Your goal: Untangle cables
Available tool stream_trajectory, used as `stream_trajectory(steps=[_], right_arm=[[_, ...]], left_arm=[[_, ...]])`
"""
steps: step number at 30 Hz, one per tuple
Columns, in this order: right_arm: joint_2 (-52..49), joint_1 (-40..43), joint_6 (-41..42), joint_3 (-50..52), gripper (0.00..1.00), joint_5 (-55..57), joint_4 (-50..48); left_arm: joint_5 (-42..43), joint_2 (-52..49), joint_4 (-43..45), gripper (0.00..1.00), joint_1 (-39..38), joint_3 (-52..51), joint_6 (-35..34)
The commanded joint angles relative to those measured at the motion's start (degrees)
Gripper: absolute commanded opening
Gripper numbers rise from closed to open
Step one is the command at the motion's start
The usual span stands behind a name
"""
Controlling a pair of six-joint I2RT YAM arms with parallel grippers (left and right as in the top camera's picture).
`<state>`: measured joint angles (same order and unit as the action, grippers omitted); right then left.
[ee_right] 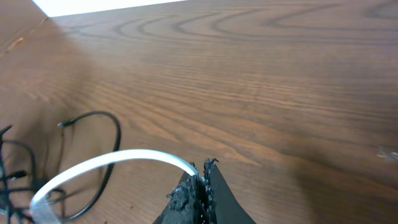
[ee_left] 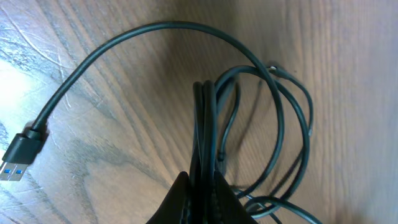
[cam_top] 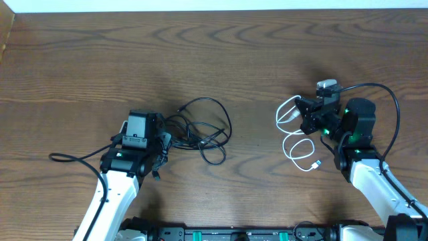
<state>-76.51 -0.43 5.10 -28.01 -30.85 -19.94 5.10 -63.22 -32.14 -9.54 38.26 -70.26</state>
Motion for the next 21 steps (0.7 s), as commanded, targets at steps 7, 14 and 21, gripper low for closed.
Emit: stream_trajectory(steps=[7, 14, 21], right_arm=[[-0.4, 0.3, 2.2, -0.3, 0.10, -4.5, 0.1], [1.8, 2.4, 2.1, -0.3, 0.10, -4.7, 4.2], [13.7, 8.2, 7.0, -0.3, 0.19, -4.7, 14.7]], left_arm=[[-0.6, -1.5, -0.2, 0.17, 0.2, 0.7, -4.2], [-0.6, -1.5, -0.2, 0.31, 0.2, 0.7, -4.2], [-0.7, -1.5, 0.1, 0.32, 0.2, 0.7, -4.2]])
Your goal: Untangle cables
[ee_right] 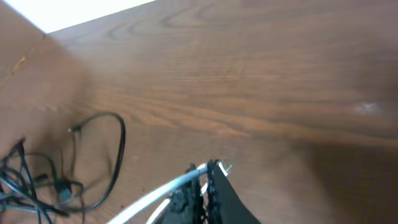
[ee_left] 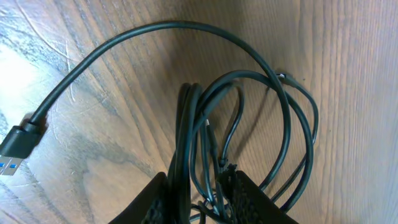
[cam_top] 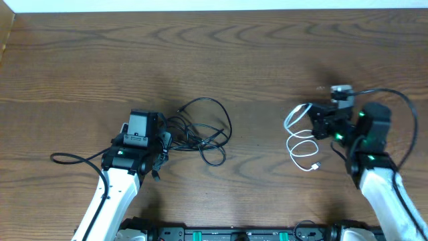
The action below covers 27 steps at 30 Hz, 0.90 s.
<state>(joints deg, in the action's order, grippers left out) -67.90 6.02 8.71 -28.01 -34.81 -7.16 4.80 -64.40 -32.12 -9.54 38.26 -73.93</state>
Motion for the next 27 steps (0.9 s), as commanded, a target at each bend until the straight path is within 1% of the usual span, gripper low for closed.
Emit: stream_trajectory(steps=[1, 4, 6, 7, 8, 10, 11, 14, 19, 21, 24, 25, 27], right_arm=[[7.2, 2.2, 5.5, -0.3, 0.27, -0.7, 3.9], [12.0, 2.4, 9.5, -0.3, 0.51, -0.8, 10.5], [14.8, 2.4, 10.6, -0.3, 0.57, -0.7, 17.0], [15.8, 2.4, 10.6, -0.3, 0.62, -0.7, 19.7], [16.7, 2.4, 10.6, -0.3, 0.70, -0.7, 22.5], [18.0, 2.4, 10.6, -0.3, 0.92, -0.7, 26.5], [18.6, 2.4, 10.6, -0.3, 0.99, -0.7, 28.3], [19.9, 2.4, 10.8, -0.3, 0.99, -0.9, 32.3], [19.9, 2.4, 15.9, -0.3, 0.99, -6.0, 36.6], [19.9, 2.3, 17.0, -0.3, 0.99, -6.3, 37.7], [19.9, 2.3, 17.1, -0.3, 0.99, -4.5, 39.3], [19.9, 2.3, 18.3, -0.3, 0.99, -3.0, 41.0], [19.8, 2.3, 24.3, -0.3, 0.99, 1.7, 45.4]], left_arm=[[-0.3, -0.3, 0.3, 0.32, 0.2, 0.7, -0.6], [-0.3, -0.3, 1.6, 0.32, 0.2, 0.7, -0.8], [-0.3, -0.3, 1.5, 0.32, 0.2, 0.7, -1.0], [-0.3, -0.3, 1.5, 0.32, 0.2, 0.7, -0.9], [-0.3, -0.3, 1.5, 0.33, 0.2, 0.7, -0.9], [-0.3, -0.3, 1.5, 0.35, 0.2, 0.7, -0.9], [-0.3, -0.3, 1.5, 0.36, 0.2, 0.7, -0.9], [-0.3, -0.3, 1.5, 0.37, 0.2, 0.7, -0.9], [-0.3, -0.3, 1.5, 0.38, 0.2, 0.7, -0.9], [-0.3, -0.3, 1.5, 0.38, 0.2, 0.7, -0.9], [-0.3, -0.3, 1.5, 0.38, 0.2, 0.7, -0.9], [-0.3, -0.3, 1.5, 0.38, 0.2, 0.7, -0.9], [-0.3, -0.3, 1.5, 0.38, 0.2, 0.7, -0.9]])
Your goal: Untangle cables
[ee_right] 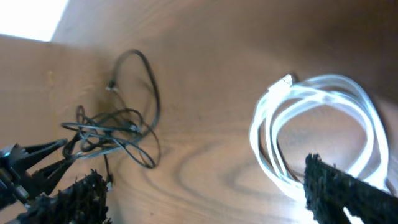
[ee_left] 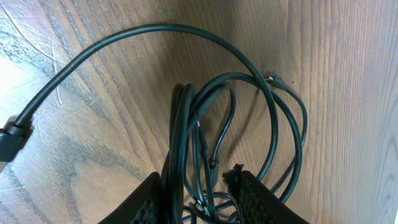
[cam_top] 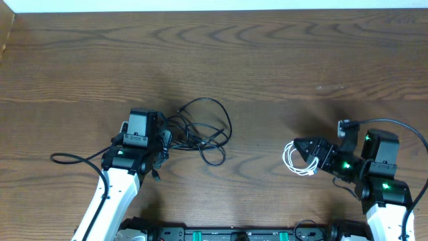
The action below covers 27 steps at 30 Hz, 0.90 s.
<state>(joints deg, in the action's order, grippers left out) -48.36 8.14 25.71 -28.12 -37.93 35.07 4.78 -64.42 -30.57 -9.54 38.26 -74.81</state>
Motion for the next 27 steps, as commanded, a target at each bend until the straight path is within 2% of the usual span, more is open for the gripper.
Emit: stream_trajectory(steps=[1, 4, 9, 20, 23, 27], right_arm=[[0.3, 0.2, 10.2, -0.2, 0.99, 7.6, 5.6], [-0.1, 0.2, 15.9, -0.2, 0.99, 15.4, 10.6], [-1.8, 0.2, 17.1, -0.2, 0.99, 22.0, 11.2], [-13.9, 0.0, 22.4, 0.0, 0.98, 22.8, 10.5], [-18.9, 0.0, 22.5, 0.0, 0.94, 22.8, 8.7], [-24.7, -0.3, 22.5, 0.0, 0.79, 22.8, 6.0]], left_arm=[[-0.3, -0.3, 0.0, 0.38, 0.2, 0.7, -0.1], [-0.3, -0.3, 0.0, 0.38, 0.2, 0.7, -0.1], [-0.3, -0.3, 0.0, 0.38, 0.2, 0.7, -0.1], [-0.3, -0.3, 0.0, 0.38, 0.2, 0.7, -0.1], [-0.3, -0.3, -0.1, 0.38, 0.2, 0.7, 0.0], [-0.3, -0.3, -0.1, 0.39, 0.2, 0.7, 0.0]])
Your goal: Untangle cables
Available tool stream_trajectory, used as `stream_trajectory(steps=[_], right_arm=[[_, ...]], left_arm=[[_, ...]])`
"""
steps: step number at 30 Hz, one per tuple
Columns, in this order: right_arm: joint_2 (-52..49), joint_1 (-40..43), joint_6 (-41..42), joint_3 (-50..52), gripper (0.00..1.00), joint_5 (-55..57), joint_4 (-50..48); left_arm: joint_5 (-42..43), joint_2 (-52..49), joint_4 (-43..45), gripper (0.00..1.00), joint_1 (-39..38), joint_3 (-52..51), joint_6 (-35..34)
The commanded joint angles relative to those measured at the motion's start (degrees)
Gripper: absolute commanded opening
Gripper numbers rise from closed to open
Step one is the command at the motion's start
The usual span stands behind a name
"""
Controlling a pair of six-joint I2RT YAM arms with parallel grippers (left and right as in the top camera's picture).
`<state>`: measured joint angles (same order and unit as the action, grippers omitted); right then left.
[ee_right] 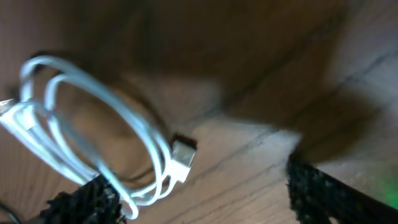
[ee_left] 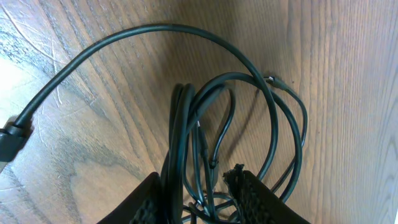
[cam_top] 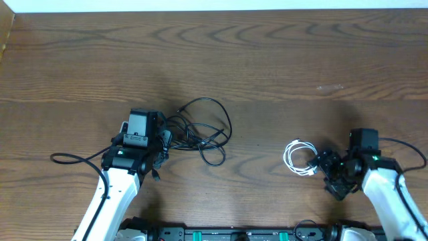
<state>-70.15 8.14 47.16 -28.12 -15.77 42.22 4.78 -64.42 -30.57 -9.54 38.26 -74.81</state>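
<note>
A tangled black cable [cam_top: 204,130] lies left of centre, its loops also filling the left wrist view [ee_left: 249,74]. My left gripper [cam_top: 162,143] [ee_left: 199,199] stands open at the tangle's left end, with several black strands running between its fingers. A coiled white cable [cam_top: 299,158] [ee_right: 93,118] lies apart at the right, its white plug [ee_right: 182,152] resting on the wood. My right gripper [cam_top: 326,173] [ee_right: 202,199] is open just right of the coil, holding nothing; the coil's edge passes by its left finger.
The brown wooden table [cam_top: 267,67] carries only the two cables. The black cable's USB plug [ee_left: 9,140] lies at the left edge of the left wrist view. The table's front edge is close below both arms.
My right gripper, still open, has shifted right and toward the front edge, from over the white coil to beside it. The white coil, black tangle and left gripper are unchanged.
My left gripper was shut on the black strands and my right was shut on the white cable, held up at the right. Then the left stood open while the right still gripped. Later the white cable lay coiled nearer the front, the right gripper open over it, now beside it.
</note>
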Motion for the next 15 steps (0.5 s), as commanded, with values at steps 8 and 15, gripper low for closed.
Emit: stream_trajectory(steps=[8, 15], right_arm=[[-11.9, -4.0, 2.6, 0.0, 0.36, 0.4, -9.9], [-13.2, -5.3, -2.1, -0.2, 0.01, -3.8, -16.9]], left_arm=[[-0.3, -0.3, -0.1, 0.39, 0.2, 0.7, 0.0], [-0.3, -0.3, -0.3, 0.40, 0.2, 0.7, 0.0]])
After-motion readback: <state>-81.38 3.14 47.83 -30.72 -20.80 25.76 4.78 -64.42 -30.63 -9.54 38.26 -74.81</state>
